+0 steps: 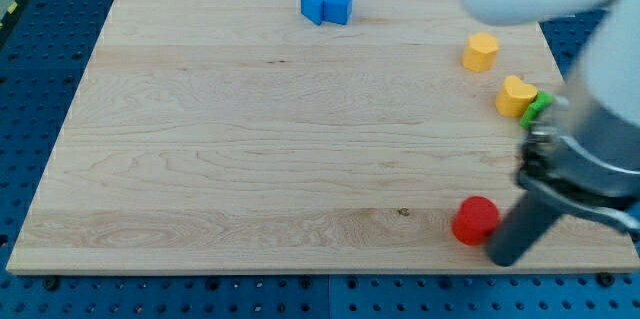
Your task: Push the red circle into the blue blocks
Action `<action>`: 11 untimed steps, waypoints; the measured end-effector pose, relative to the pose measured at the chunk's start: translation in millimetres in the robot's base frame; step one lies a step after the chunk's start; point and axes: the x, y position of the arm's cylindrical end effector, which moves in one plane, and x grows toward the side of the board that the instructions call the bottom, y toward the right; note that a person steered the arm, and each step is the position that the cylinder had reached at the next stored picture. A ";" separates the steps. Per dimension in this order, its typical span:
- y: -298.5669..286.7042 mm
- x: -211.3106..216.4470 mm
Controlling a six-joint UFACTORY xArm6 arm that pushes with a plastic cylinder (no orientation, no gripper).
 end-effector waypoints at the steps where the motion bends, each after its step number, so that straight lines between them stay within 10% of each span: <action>1: -32.7 -34.5; 4: -20.0 -46.9; 9: -160.2 -247.7; 11: -159.5 -188.7</action>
